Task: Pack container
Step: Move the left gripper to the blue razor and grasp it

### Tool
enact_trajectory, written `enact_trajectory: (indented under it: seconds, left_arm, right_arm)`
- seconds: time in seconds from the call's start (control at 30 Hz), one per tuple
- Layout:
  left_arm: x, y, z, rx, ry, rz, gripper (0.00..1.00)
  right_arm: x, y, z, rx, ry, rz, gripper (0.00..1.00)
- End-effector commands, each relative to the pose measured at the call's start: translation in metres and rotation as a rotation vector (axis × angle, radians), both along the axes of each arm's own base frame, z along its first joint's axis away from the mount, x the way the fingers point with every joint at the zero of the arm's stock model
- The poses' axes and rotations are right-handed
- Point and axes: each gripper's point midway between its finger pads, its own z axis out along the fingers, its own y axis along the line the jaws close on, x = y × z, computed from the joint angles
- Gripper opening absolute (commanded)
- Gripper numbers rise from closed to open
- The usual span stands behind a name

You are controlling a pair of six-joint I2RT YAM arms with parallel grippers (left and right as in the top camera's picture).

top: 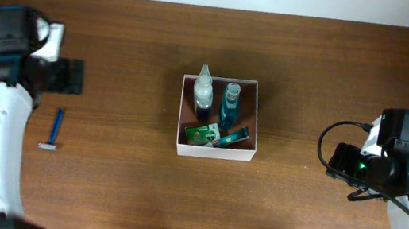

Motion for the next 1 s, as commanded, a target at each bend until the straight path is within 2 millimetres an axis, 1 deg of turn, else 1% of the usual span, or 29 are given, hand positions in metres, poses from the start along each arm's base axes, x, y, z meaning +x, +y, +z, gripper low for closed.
enact_trajectory:
  seconds: [0.0, 0.03, 0.07, 0.17, 0.2, 0.27, 0.3, 0.4, 0.43, 0.57, 0.73, 0.8, 0.83, 0.9, 0.93, 0.97]
  left_arm:
    - [-0.008, 0.026, -0.058, -0.097, 0.137, 0.106, 0.99]
    - [-0.008, 0.032, -0.075, -0.126, 0.173, 0.123, 0.99]
    - [-0.007, 0.034, -0.088, -0.155, 0.201, 0.129, 0.99]
    - [-0.009, 0.034, -0.124, -0.211, 0.289, 0.14, 0.99]
    - [-0.01, 0.034, -0.133, -0.217, 0.311, 0.141, 0.99]
    - [-0.015, 0.032, -0.162, -0.242, 0.388, 0.145, 0.99]
    - [-0.015, 0.032, -0.167, -0.246, 0.401, 0.145, 0.99]
    - [-0.021, 0.03, -0.193, -0.267, 0.466, 0.149, 0.99]
    - [-0.022, 0.029, -0.198, -0.271, 0.481, 0.149, 0.99]
    - [-0.025, 0.028, -0.208, -0.28, 0.507, 0.15, 0.99]
    - [-0.027, 0.027, -0.216, -0.286, 0.527, 0.151, 0.98]
    - [-0.028, 0.027, -0.218, -0.289, 0.532, 0.152, 0.91]
    - [-0.028, 0.027, -0.218, -0.289, 0.533, 0.152, 0.83]
    - [-0.028, 0.027, -0.218, -0.289, 0.533, 0.152, 0.75]
    - [-0.029, 0.026, -0.218, -0.29, 0.536, 0.152, 0.61]
    - [-0.029, 0.026, -0.218, -0.29, 0.537, 0.152, 0.57]
  right_arm:
    - [-0.001, 0.0, 0.0, 0.006, -0.003, -0.008, 0.7]
    - [-0.001, 0.0, 0.0, 0.006, -0.002, -0.008, 0.7]
    - [-0.001, 0.0, 0.0, 0.006, -0.003, -0.008, 0.7]
    - [-0.001, 0.0, 0.0, 0.006, -0.004, -0.008, 0.7]
    - [-0.001, 0.0, 0.0, 0.006, -0.004, -0.008, 0.7]
    - [-0.001, 0.0, 0.0, 0.006, -0.003, -0.008, 0.7]
    - [-0.001, 0.0, 0.0, 0.006, -0.003, -0.008, 0.7]
    - [-0.001, 0.0, 0.0, 0.006, -0.003, -0.008, 0.7]
    - [-0.001, 0.0, 0.0, 0.006, -0.003, -0.008, 0.7]
    - [-0.001, 0.0, 0.0, 0.006, -0.003, -0.008, 0.7]
    - [-0.001, 0.0, 0.0, 0.006, -0.003, -0.008, 0.7]
    - [-0.001, 0.0, 0.0, 0.006, -0.004, -0.008, 0.7]
    - [-0.001, 0.0, 0.0, 0.006, -0.003, -0.008, 0.7]
    - [-0.001, 0.0, 0.0, 0.006, -0.003, -0.008, 0.7]
    - [-0.001, 0.0, 0.0, 0.006, -0.003, -0.008, 0.7]
    - [-0.001, 0.0, 0.0, 0.006, -0.003, -0.008, 0.7]
